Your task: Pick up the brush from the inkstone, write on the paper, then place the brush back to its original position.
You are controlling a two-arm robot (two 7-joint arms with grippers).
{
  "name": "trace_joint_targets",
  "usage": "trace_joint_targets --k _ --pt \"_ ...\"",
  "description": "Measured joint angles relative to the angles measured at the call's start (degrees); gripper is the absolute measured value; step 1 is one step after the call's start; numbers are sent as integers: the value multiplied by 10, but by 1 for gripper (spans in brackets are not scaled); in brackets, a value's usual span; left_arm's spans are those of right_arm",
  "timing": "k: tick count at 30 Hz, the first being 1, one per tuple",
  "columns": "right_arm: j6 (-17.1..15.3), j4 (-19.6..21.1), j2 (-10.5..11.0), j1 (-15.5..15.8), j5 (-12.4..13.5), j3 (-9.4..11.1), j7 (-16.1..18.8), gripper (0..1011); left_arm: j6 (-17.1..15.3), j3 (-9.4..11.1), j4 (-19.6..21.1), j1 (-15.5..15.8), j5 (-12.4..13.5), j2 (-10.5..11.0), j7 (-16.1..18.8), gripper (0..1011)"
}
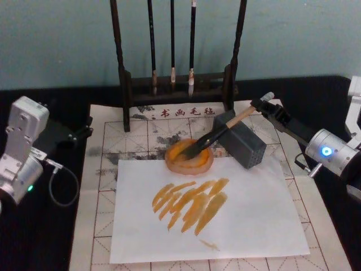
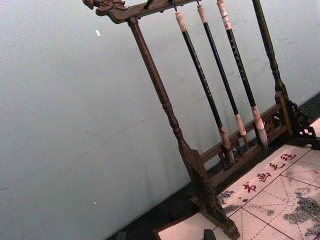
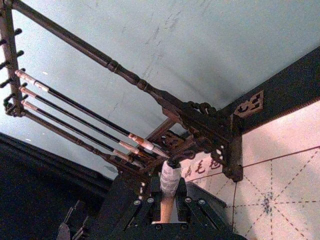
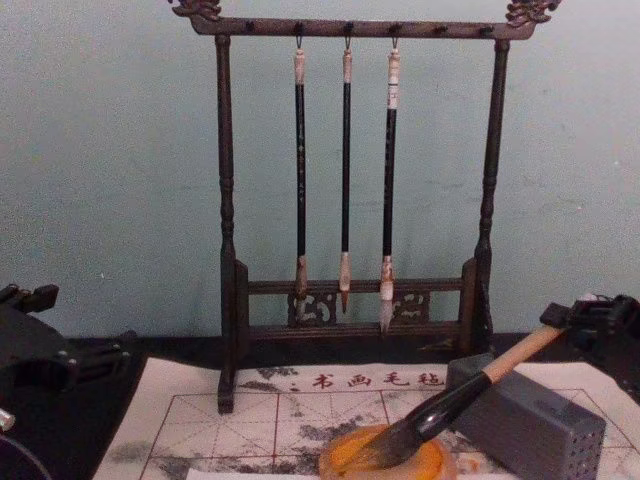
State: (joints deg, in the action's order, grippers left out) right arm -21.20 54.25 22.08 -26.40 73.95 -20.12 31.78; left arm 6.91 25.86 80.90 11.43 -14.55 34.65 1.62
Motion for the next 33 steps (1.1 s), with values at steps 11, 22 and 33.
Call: trace_joint_targets --k 11,22,33 --pt "0 0 0 0 0 0 0 192 0 0 0 0 0 0 0 1001" --pt "0 0 0 0 0 0 0 192 0 0 0 0 0 0 0 1001" --pt "-19 10 8 1 36 1 4 191 0 0 0 0 0 0 0 1001"
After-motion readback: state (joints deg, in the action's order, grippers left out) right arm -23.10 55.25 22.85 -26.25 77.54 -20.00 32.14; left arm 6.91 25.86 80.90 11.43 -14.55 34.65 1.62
